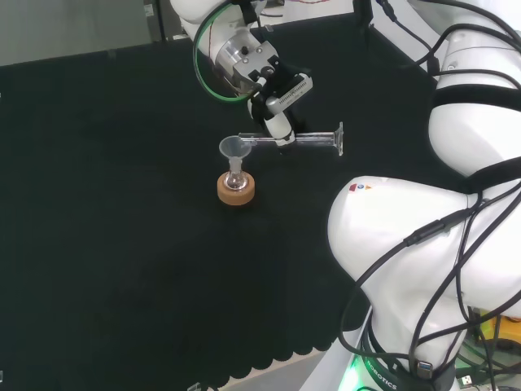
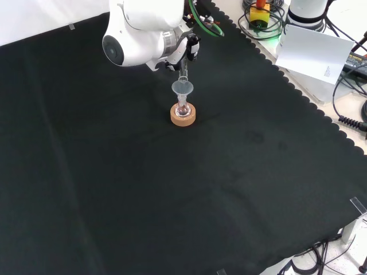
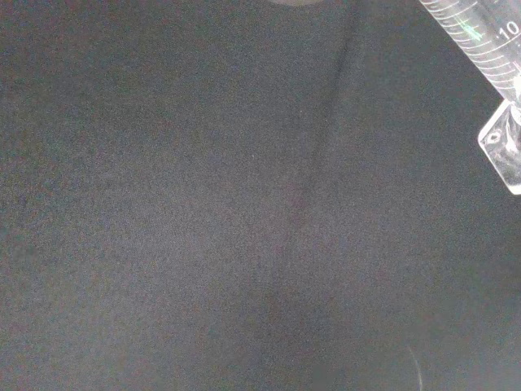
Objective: Pour the water from the graduated cylinder into the round-bottom flask.
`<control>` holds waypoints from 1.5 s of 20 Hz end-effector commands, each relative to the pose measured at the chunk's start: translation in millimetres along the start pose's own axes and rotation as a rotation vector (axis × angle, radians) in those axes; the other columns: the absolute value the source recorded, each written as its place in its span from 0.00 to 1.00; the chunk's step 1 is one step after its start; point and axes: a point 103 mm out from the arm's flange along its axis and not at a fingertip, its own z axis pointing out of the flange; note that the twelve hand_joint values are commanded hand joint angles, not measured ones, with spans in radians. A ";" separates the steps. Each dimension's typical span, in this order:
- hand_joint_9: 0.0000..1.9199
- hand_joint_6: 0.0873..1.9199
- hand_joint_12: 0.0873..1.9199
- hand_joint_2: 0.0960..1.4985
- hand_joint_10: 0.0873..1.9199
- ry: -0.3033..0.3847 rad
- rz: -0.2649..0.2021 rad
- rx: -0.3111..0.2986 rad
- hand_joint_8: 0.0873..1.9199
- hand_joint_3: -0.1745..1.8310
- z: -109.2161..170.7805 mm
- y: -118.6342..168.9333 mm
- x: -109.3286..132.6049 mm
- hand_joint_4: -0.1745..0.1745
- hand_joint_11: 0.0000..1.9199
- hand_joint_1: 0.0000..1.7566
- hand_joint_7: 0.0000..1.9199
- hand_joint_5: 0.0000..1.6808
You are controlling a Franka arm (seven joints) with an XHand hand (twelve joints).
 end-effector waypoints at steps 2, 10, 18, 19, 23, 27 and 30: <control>0.56 0.42 0.40 0.72 0.51 -0.003 -0.002 -0.005 0.63 0.09 -1.7 -3.5 3.0 0.24 0.54 0.85 0.40 0.53; 0.56 0.42 0.40 0.72 0.51 0.000 -0.016 -0.023 0.63 0.09 -3.2 -4.1 9.1 0.24 0.54 0.85 0.40 0.53; 0.56 0.42 0.40 0.72 0.51 0.087 -0.140 -0.223 0.63 0.09 -2.7 -8.8 7.8 0.24 0.54 0.85 0.40 0.53; 0.56 0.42 0.40 0.72 0.51 0.108 -0.168 -0.244 0.63 0.09 -1.6 -8.3 5.2 0.24 0.54 0.85 0.40 0.53; 0.56 0.42 0.40 0.72 0.51 0.146 -0.213 -0.280 0.63 0.09 1.9 -5.9 -4.8 0.24 0.54 0.85 0.40 0.53; 0.56 0.42 0.40 0.72 0.51 0.217 -0.257 -0.342 0.63 0.09 5.1 -3.5 -17.4 0.24 0.54 0.85 0.40 0.53; 0.56 0.42 0.40 0.72 0.51 0.298 -0.314 -0.418 0.63 0.09 7.9 -1.3 -25.0 0.25 0.54 0.85 0.40 0.53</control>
